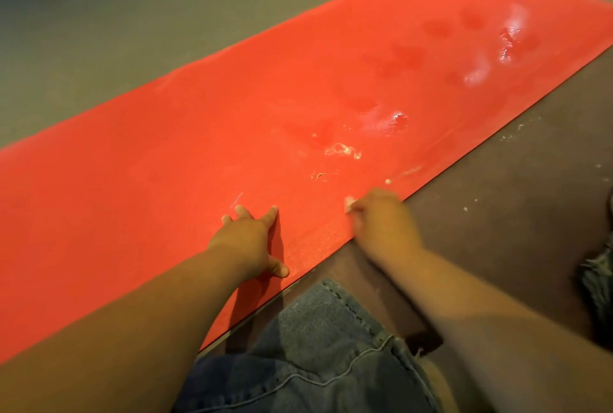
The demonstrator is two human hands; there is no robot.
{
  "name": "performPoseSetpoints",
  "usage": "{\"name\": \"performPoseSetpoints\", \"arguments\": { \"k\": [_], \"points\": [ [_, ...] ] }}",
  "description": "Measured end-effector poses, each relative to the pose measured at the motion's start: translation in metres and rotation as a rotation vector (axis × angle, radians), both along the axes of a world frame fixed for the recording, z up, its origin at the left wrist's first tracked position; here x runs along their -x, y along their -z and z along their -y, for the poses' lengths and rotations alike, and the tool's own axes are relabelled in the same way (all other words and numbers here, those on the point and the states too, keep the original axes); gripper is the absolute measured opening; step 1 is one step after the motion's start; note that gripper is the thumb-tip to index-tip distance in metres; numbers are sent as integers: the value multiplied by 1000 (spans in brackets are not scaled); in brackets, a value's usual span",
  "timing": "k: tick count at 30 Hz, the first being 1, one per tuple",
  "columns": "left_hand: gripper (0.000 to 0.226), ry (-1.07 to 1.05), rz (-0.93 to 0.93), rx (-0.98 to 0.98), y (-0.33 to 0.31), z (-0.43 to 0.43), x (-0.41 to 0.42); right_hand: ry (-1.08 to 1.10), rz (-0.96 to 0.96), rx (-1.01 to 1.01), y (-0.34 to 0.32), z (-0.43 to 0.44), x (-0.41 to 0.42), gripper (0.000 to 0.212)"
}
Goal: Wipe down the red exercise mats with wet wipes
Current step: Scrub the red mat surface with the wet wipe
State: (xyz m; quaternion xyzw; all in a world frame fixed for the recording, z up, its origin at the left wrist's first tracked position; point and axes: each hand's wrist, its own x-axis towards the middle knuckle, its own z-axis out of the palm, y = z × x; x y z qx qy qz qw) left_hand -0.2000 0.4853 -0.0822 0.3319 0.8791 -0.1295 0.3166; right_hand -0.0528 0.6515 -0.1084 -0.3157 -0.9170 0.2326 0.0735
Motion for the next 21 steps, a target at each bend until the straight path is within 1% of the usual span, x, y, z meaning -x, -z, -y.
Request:
{"name": "performPoseSetpoints", "arguments": {
  "k": [1, 3, 4, 5, 7, 10, 11, 12, 14, 16, 18, 20, 21],
  "points": [
    [125, 2, -4, 3, 1, 0, 1, -97, -20, 54, 1, 26, 0, 24],
    [126, 4, -15, 5, 2, 1, 1, -295, -44, 95, -1, 64, -2, 24],
    [126, 6, -20, 4, 3, 1, 1, -366, -55, 109, -1, 67, -4, 24],
    [126, 10, -24, 3, 3, 1, 1, -388, -63, 122, -1, 58, -4, 23],
    [125, 16, -22, 4, 3, 2, 2, -329, -22, 90, -2, 19, -1, 20],
    [126, 4, -8, 5, 2, 1, 2, -8, 33, -66, -9, -65, -2, 20],
    [127, 5, -5, 7, 1, 0, 2, 64, 63, -125, -10, -86, -2, 19],
    [127, 4, -5, 8, 1, -1, 2, 100, 110, -173, -11, -96, 0, 19],
    [128, -3, -7, 14, 0, -2, 2, 90, 168, -220, -11, -83, 8, 21],
    [129, -6, -6, 18, 0, -2, 2, 42, 117, -213, -10, -49, 12, 22],
    [129, -7, -1, 18, 0, -3, 3, -74, 31, -143, -4, -7, 7, 19],
    [129, -4, -2, 19, 1, -3, 3, -289, -29, -53, -6, 33, -4, 16],
    [129, -3, -6, 19, 1, -2, 3, -411, -30, -35, -6, 44, -8, 17]
  ]
}}
